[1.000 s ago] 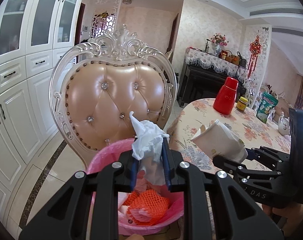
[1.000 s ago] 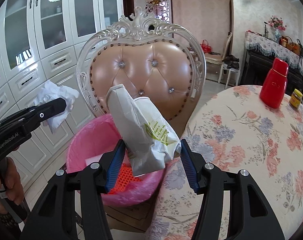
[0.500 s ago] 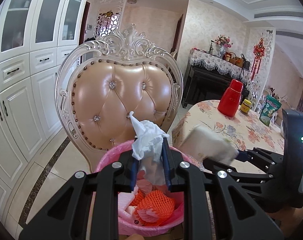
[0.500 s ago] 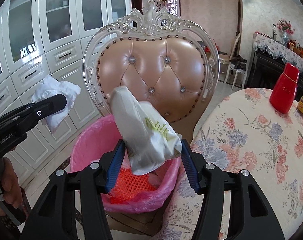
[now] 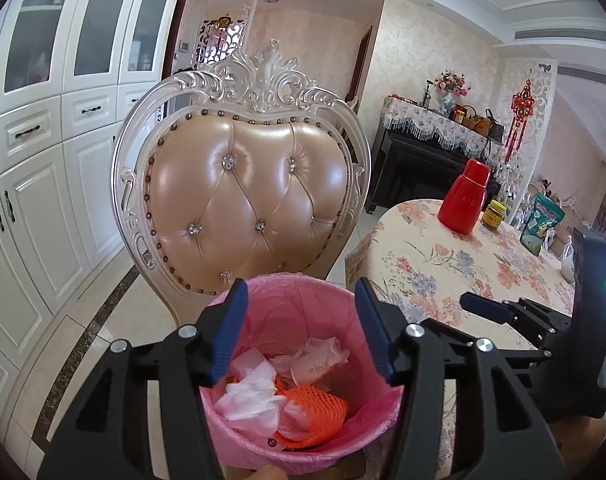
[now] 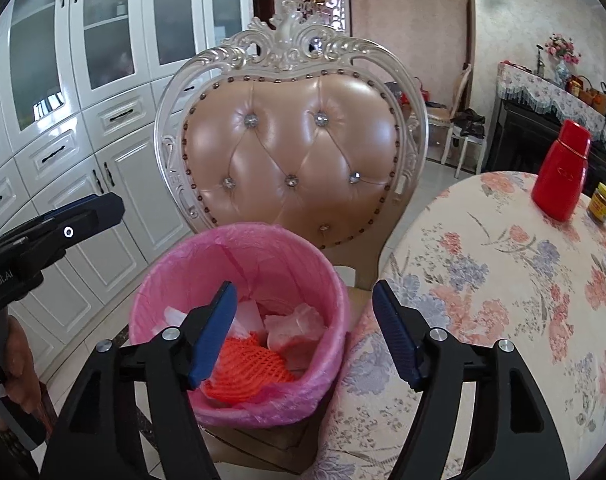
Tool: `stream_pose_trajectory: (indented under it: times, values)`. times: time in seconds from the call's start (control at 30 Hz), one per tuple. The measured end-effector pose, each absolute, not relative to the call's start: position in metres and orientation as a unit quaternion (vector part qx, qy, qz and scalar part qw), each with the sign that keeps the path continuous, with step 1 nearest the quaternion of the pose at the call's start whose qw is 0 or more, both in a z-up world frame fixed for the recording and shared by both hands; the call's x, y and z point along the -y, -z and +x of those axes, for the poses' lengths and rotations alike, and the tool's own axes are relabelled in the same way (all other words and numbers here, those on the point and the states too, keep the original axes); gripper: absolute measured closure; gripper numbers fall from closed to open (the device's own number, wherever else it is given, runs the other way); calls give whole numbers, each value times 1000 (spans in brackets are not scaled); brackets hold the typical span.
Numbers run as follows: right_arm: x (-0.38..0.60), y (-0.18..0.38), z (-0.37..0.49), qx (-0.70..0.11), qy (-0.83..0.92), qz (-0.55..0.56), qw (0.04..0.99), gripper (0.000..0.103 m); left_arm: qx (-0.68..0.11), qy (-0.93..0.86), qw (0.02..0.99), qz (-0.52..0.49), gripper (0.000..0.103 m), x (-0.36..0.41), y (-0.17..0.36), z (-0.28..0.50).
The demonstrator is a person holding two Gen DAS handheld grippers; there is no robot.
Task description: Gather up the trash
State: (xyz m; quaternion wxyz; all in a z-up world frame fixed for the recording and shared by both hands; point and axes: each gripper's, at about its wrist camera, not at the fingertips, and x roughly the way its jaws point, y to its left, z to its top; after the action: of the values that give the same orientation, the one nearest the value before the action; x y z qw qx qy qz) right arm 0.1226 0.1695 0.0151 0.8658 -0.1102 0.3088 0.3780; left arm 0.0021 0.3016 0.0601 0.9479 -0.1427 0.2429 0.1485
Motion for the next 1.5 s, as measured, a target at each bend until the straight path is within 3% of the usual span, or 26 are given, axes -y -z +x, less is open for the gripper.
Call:
stream_pose_trajectory:
  times: [0.17, 0.3, 0.5, 0.93, 1.5]
  values:
    - [-149, -8, 121, -311, -364, -95, 873, 27, -252, -149, 947, -135, 28, -293, -56, -2]
    - [-137, -4, 114, -308, -357, -93, 877, 24, -267, -153, 943, -123, 23, -282, -50, -8]
    - [-121, 3, 95, -301, -364, -88, 877, 18, -293, -162, 935, -118, 22, -271, -36, -25]
    - [-115, 4, 62, -282, -395, -94, 869, 18, -320, -171, 924, -117, 22, -258, -21, -67]
    - [-123, 5, 61, -280, -399, -100, 867, 18, -324, -181, 921, -121, 22, -261, -20, -68]
